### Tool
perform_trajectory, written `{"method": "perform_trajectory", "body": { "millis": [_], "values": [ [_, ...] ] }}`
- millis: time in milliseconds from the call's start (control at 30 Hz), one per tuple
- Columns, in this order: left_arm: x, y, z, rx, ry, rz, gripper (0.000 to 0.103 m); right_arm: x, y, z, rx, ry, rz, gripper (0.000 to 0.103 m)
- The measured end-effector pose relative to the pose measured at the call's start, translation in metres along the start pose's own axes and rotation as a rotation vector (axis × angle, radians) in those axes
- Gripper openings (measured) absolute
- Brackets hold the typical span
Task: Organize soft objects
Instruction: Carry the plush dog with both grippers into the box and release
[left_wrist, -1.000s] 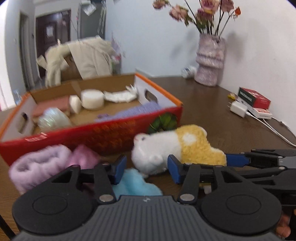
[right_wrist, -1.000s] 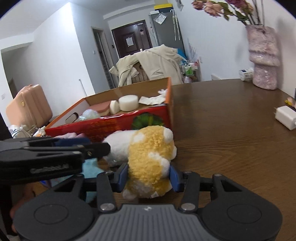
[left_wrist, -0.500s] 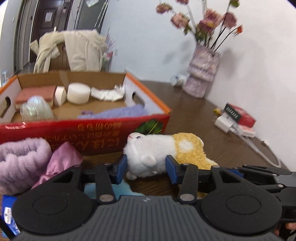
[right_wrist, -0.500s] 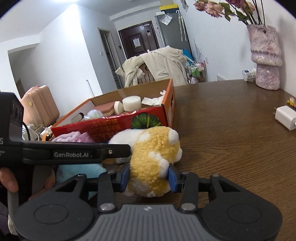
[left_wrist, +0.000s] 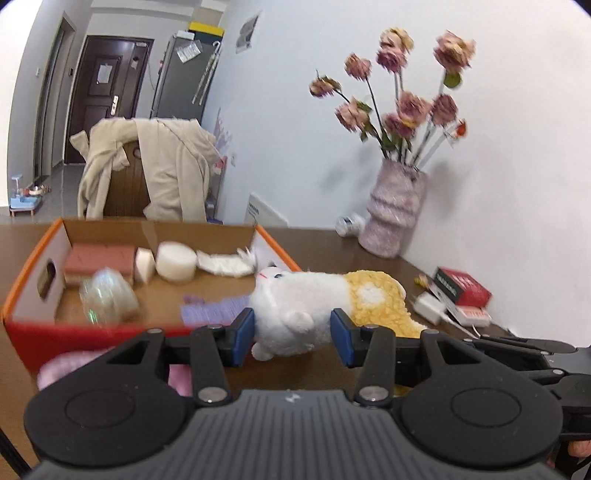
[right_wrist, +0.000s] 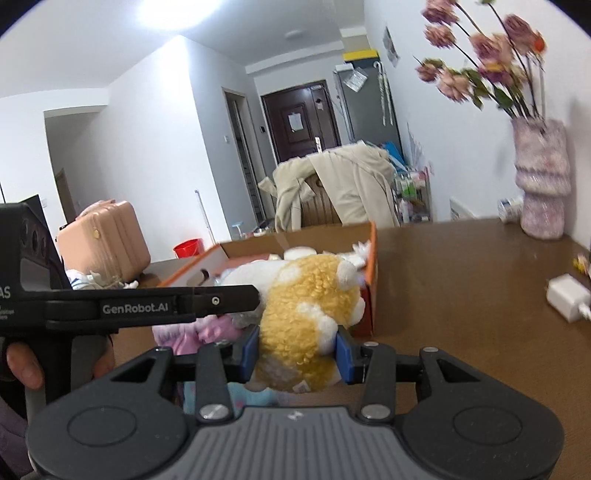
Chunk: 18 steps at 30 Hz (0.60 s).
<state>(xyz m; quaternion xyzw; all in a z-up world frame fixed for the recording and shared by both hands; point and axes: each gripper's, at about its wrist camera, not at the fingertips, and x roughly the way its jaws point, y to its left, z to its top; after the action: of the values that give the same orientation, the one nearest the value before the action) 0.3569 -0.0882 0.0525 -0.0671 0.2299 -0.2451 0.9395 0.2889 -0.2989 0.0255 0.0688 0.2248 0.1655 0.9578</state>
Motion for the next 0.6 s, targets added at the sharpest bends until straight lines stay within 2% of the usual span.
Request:
{"method": "perform_trajectory", "body": {
  "millis": [167, 333, 400, 600],
  "values": [
    [0.048, 0.044, 0.045, -0.087, 0.025, 0.029, 0.046, 0.048, -0.004, 0.047, -0.033, 0.014, 0.024, 0.041],
    [0.117, 0.089, 0.072, -0.161, 0.081, 0.050, 0.045, 0.130, -0.027, 0.096, -0.026, 0.092, 0.029, 0.041],
    [0.143, 0.102, 0.078, -0.190, 0.108, 0.055, 0.045, 0.159, -0.033, 0.108, -0.021, 0.120, 0.008, 0.041],
    [0.195, 0.106, 0.081, -0.135, 0.164, 0.066, 0.045, 0.220, -0.028, 0.114, -0.095, 0.172, -0.163, 0.042]
  ]
}}
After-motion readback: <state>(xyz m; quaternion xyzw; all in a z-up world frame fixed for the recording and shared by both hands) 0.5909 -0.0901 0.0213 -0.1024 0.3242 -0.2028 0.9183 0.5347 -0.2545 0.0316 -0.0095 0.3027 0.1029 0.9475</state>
